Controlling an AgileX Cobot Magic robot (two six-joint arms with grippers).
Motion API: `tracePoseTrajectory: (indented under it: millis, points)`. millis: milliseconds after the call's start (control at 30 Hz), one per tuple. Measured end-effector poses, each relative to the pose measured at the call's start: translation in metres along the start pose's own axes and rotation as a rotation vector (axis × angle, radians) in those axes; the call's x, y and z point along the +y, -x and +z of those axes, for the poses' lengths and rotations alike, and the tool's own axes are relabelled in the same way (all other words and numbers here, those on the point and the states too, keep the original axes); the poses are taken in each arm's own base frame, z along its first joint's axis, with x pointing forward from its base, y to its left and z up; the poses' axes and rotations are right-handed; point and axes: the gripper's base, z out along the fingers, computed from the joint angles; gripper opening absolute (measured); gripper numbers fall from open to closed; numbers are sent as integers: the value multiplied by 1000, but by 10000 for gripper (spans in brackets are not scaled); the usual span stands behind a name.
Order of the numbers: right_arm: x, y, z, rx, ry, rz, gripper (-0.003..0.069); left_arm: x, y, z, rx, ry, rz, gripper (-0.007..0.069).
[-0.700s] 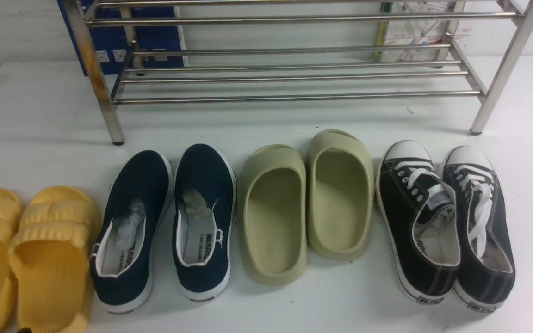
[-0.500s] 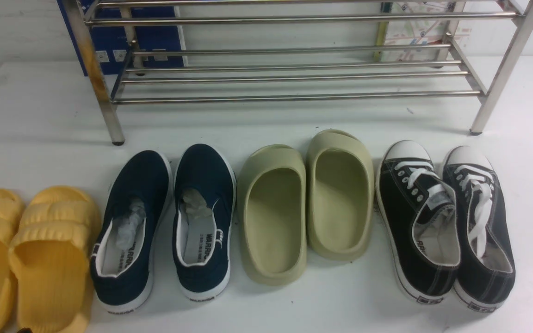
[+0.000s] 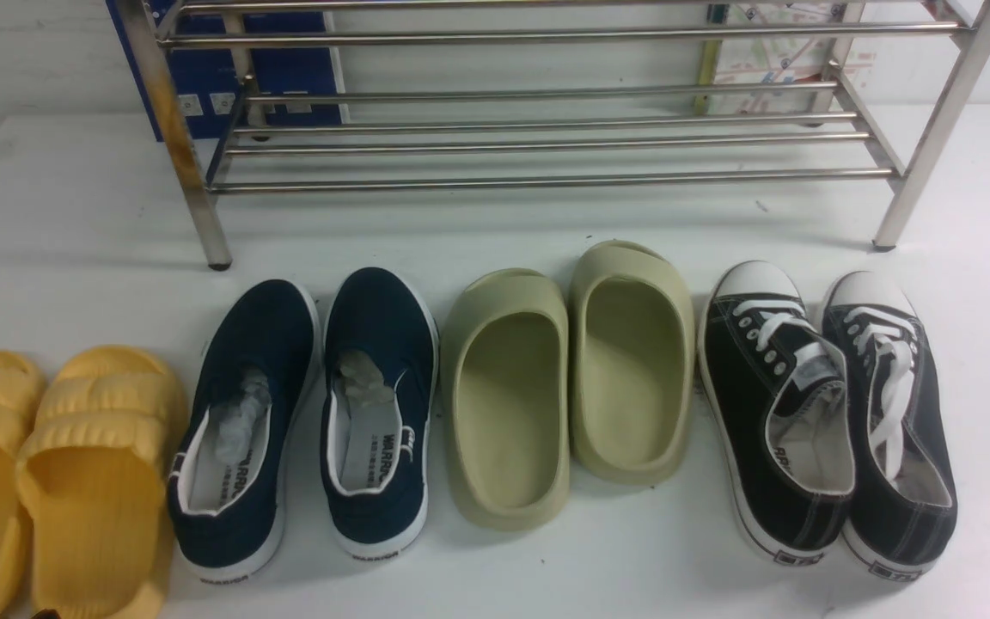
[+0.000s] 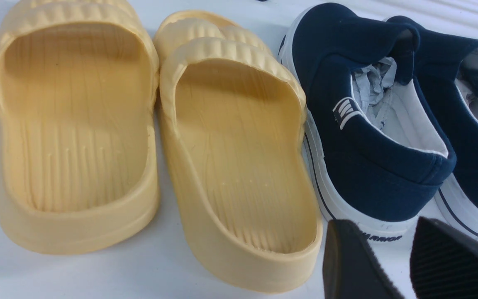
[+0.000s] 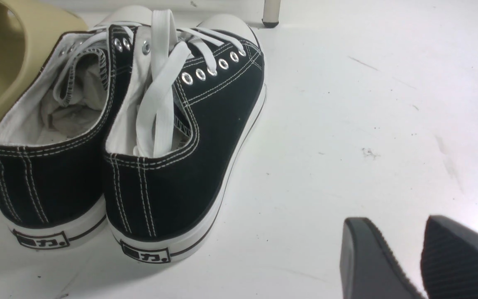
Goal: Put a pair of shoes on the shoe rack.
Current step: Use the left arm to grab the shoe closest to it
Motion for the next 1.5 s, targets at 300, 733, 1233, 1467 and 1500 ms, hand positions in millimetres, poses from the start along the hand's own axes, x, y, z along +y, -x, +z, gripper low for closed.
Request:
tracePoseTrajectory:
  millis: [300, 733, 1233, 1467, 1500]
  points:
    - [0, 0, 0, 0, 0, 0, 239, 0, 0, 0, 0, 0, 0, 239]
    - [0, 0, 0, 0, 0, 0, 239, 0, 8, 0, -83, 1, 69, 239]
    - [0, 0, 0, 0, 0, 0, 239, -22, 64, -30, -793, -265, 4, 239]
    - [0, 0, 0, 0, 0, 0, 239, -24, 120, -80, -1112, -350, -263, 239]
    - [0, 0, 0, 0, 0, 0, 239, -27, 131, -87, -1124, -350, -271, 239]
